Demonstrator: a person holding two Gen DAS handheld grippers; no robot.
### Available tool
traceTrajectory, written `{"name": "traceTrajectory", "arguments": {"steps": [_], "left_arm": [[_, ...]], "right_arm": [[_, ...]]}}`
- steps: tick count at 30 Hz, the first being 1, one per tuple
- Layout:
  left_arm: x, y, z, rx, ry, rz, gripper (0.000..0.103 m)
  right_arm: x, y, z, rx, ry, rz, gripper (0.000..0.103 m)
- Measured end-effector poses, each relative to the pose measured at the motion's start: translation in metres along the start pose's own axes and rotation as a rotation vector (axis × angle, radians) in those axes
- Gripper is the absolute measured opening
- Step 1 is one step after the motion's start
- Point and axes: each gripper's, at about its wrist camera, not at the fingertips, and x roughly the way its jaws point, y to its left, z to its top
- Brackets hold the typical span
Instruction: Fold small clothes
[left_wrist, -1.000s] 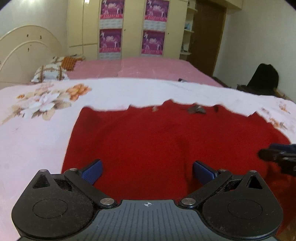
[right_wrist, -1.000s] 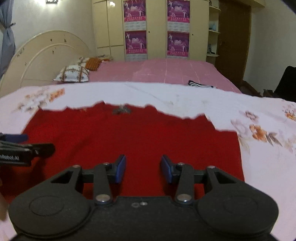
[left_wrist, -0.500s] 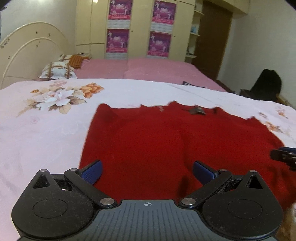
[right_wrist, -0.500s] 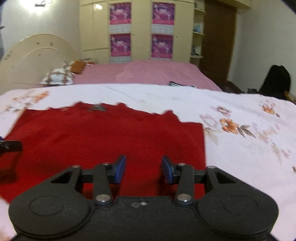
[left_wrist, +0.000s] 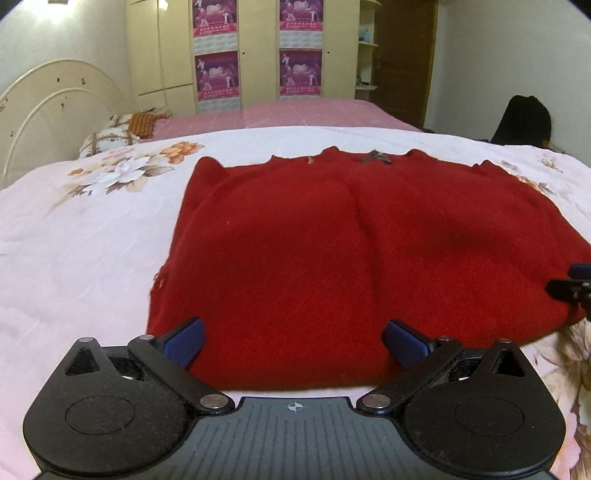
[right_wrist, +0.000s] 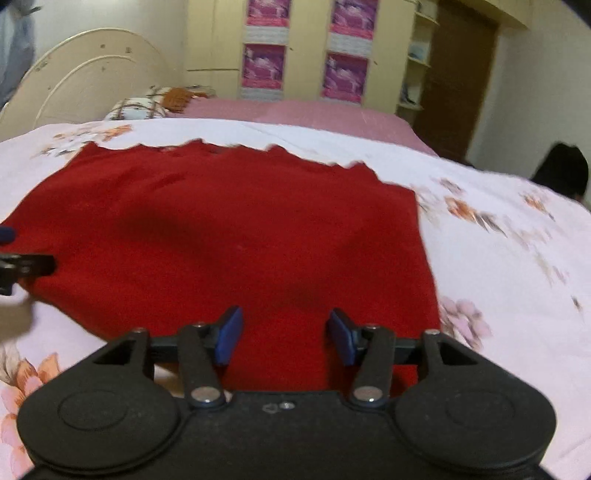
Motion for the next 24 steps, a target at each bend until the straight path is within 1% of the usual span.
{"name": "traceTrajectory", "arguments": {"steps": [2,3,5,7,9,11,12,15,17,21,24], "left_arm": [[-0.005,0.000,0.003,-0.024,0.000,0.001,0.103],[-0.007,0.000,0.004,-0.036,-0.005,-0.004,0.103],[-0.012,-0.003,0.007,-0.045,-0.017,-0.022,0.103],[-0.012,-0.008,0.009,-0.033,-0.021,-0.027,0.103],[-0.008,-0.008,0.007,-0.024,-0.008,-0.020,0.103],[0.003,-0.004,0.003,-0.029,0.039,-0.012,0.103],[0.004,-0.003,0.001,-0.022,0.027,-0.008,0.103],[0.004,-0.003,0.002,-0.016,0.037,-0.006,0.103],[0.003,-0.003,0.003,-0.020,0.042,-0.006,0.103],[0.001,-0.002,0.006,-0.034,0.056,-0.008,0.103],[-0.002,0.000,0.012,-0.059,0.062,-0.022,0.103]], "right_arm": [[-0.003,-0.001,0.002,0.007,0.014,-0.009,0.051],[-0.006,0.001,0.005,0.003,0.014,-0.016,0.049],[-0.016,0.004,0.009,0.031,-0.018,-0.004,0.049],[-0.021,0.004,0.010,0.065,-0.038,0.013,0.049],[-0.019,0.002,0.009,0.077,-0.024,0.012,0.049],[-0.013,-0.005,0.005,0.102,0.017,0.006,0.050],[-0.009,-0.011,0.001,0.121,0.039,0.012,0.050],[-0.011,-0.025,-0.005,0.163,0.045,0.035,0.049],[-0.011,-0.029,-0.005,0.167,0.054,0.030,0.049],[-0.015,-0.028,-0.007,0.161,0.063,0.012,0.049],[-0.022,-0.027,-0.002,0.179,0.056,0.021,0.049]]}}
